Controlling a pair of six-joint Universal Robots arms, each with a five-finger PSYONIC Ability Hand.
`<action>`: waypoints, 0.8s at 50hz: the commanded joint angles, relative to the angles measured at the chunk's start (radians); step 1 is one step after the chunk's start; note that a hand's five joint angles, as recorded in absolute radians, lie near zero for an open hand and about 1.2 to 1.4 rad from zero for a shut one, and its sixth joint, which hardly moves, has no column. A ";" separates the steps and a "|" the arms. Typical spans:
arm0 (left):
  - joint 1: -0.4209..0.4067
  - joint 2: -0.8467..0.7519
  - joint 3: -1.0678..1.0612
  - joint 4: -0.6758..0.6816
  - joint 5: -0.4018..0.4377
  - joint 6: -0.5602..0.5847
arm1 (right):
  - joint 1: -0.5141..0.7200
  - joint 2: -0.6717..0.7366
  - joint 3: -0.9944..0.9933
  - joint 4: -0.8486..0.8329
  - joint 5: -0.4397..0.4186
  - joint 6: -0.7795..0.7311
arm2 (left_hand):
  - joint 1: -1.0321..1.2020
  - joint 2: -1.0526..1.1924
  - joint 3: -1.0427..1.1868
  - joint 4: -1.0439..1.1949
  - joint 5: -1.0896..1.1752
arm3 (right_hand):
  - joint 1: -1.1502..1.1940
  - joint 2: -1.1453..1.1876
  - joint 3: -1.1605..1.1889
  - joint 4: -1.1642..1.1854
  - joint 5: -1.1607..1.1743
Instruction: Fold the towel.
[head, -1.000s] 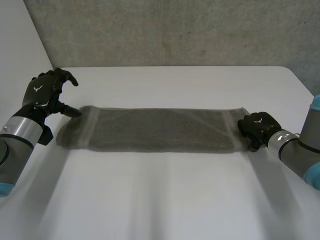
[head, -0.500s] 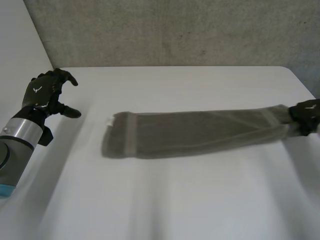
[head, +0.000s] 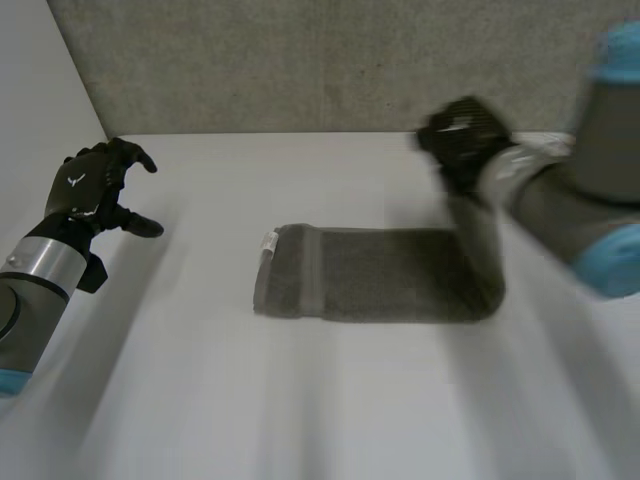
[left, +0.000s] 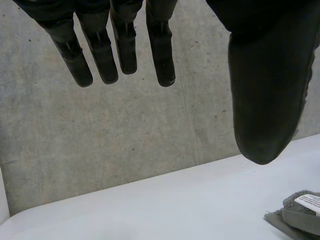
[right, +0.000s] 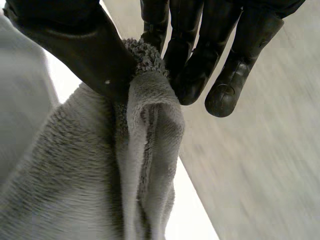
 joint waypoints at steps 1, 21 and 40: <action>0.000 0.000 -0.003 0.000 0.000 0.000 | 0.319 0.149 -0.098 -0.081 0.105 -0.008 | -0.036 -0.042 -0.047 -0.041 -0.012 | 0.091 0.086 0.064 0.058 0.074; -0.008 -0.021 -0.003 0.003 0.003 0.003 | 0.171 0.047 0.170 -0.074 0.167 0.046 | -0.042 -0.048 -0.053 -0.047 -0.018 | -1.085 -1.091 -1.112 -1.118 -1.102; -0.232 -0.087 0.020 -0.074 0.066 0.021 | -0.107 -0.089 0.695 -0.379 -0.044 0.121 | 0.008 0.002 -0.003 0.003 0.032 | -1.062 -1.067 -1.089 -1.094 -1.078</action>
